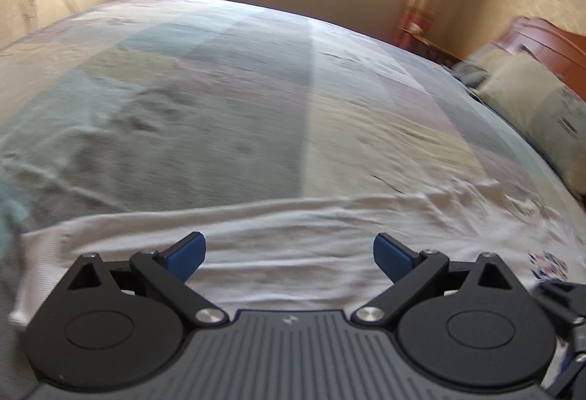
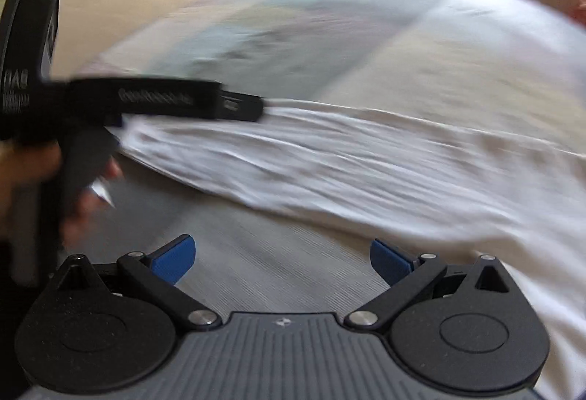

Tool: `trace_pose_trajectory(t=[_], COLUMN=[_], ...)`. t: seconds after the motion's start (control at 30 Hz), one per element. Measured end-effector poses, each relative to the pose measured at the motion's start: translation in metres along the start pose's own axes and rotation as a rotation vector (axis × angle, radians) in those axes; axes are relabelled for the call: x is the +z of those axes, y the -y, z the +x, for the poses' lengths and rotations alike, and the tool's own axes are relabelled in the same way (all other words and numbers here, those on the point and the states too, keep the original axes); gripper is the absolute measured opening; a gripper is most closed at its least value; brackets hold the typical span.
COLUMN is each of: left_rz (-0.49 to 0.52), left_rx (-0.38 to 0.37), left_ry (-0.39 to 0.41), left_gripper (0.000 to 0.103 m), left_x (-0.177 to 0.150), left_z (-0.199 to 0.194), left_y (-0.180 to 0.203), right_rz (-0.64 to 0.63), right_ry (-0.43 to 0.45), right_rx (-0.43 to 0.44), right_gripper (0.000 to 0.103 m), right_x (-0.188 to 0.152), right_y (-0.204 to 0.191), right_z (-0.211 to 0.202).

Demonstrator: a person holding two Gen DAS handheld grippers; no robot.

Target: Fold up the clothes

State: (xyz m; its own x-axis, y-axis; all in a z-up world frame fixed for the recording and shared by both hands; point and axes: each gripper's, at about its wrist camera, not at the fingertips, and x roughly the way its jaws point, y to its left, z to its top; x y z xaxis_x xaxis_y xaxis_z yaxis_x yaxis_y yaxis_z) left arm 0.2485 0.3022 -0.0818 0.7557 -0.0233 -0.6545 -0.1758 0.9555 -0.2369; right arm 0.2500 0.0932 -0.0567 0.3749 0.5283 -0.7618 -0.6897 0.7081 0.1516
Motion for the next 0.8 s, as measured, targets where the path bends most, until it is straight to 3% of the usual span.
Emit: trace_pose_trajectory(t=[0.1,0.17,0.37,0.47,0.6,0.73,0.8], left_rz=[0.039,0.051,0.054,-0.003,-0.124,-0.161,-0.219], left_rx=[-0.151,-0.208,-0.08,-0.055,-0.055,0.097,0.12], left_ry=[-0.039,-0.078,-0.127,-0.125,-0.112,-0.104,-0.076], left_gripper=[0.098,0.098,0.098,0.098,0.098,0.098,0.098], left_x=[-0.005,-0.01,-0.017,-0.018,-0.022,-0.024,-0.02], left_z=[0.015,0.027,0.035,0.026,0.003,-0.017,-0.026], left_y=[0.026,0.042,0.04,0.011,-0.033,-0.057,-0.072], right_rz=[0.056,0.116,0.247,0.271,0.325,0.282,0.272], right_ry=[0.011,0.028,0.064,0.088,0.101,0.11,0.101], right_rx=[-0.079,-0.118,-0.185,-0.207,-0.175,-0.152,-0.133], right_gripper=[0.103,0.103,0.103,0.103,0.103,0.103,0.103], right_x=[-0.036,-0.057,-0.102,-0.112,-0.115,-0.119,-0.121], right_y=[0.018,0.025,0.035,0.037,0.034,0.022,0.019], right_z=[-0.038,-0.061,-0.11,-0.123,-0.124,-0.124,-0.123])
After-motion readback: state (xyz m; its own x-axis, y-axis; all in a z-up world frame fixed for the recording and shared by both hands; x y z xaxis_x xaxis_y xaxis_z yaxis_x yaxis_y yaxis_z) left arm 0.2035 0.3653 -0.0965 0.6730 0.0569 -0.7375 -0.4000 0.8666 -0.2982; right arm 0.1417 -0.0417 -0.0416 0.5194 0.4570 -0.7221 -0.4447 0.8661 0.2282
